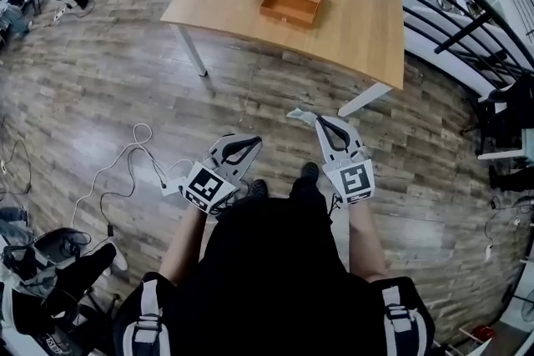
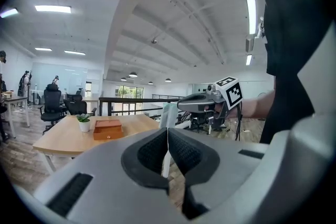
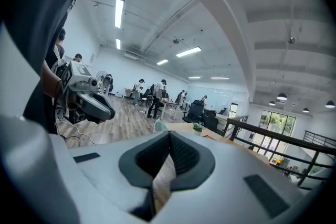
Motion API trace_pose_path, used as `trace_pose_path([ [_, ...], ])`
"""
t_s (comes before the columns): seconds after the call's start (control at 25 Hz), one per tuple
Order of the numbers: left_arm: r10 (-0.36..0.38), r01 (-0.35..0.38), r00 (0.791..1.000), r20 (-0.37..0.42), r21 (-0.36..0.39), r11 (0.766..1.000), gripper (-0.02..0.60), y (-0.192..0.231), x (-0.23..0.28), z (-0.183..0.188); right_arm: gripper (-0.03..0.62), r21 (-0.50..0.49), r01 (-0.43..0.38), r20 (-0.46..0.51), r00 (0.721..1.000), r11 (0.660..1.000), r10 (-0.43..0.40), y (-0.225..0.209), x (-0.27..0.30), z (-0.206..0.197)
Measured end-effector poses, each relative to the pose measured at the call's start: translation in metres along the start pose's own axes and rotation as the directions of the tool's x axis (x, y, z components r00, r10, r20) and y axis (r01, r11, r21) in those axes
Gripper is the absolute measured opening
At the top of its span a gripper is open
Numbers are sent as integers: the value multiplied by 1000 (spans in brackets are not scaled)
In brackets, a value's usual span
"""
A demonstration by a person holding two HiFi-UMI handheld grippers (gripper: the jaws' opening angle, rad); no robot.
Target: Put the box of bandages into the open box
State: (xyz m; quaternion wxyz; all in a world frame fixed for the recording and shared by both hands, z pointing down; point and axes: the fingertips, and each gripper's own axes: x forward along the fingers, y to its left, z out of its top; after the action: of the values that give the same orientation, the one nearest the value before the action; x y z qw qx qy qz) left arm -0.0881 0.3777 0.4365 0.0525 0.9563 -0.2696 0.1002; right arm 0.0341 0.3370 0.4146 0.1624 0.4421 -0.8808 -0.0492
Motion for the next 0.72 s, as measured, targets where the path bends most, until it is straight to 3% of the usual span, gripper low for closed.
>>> trace_pose_path([
  [0.32, -41, 41, 999, -17, 1, 999, 26, -8, -5, -9, 25, -38, 13, -6, 1000, 999, -14, 8, -6, -8],
  [0.52, -36, 36, 999, -33, -15, 999, 26, -9, -5, -13, 25, 13, 12, -30, 999, 1000, -12, 9, -11, -14],
  [0.72, -22, 22, 1000, -16, -4, 1000, 26, 4, 2, -2, 25, -20, 4, -17, 1000, 1000, -4, -4, 0, -5],
])
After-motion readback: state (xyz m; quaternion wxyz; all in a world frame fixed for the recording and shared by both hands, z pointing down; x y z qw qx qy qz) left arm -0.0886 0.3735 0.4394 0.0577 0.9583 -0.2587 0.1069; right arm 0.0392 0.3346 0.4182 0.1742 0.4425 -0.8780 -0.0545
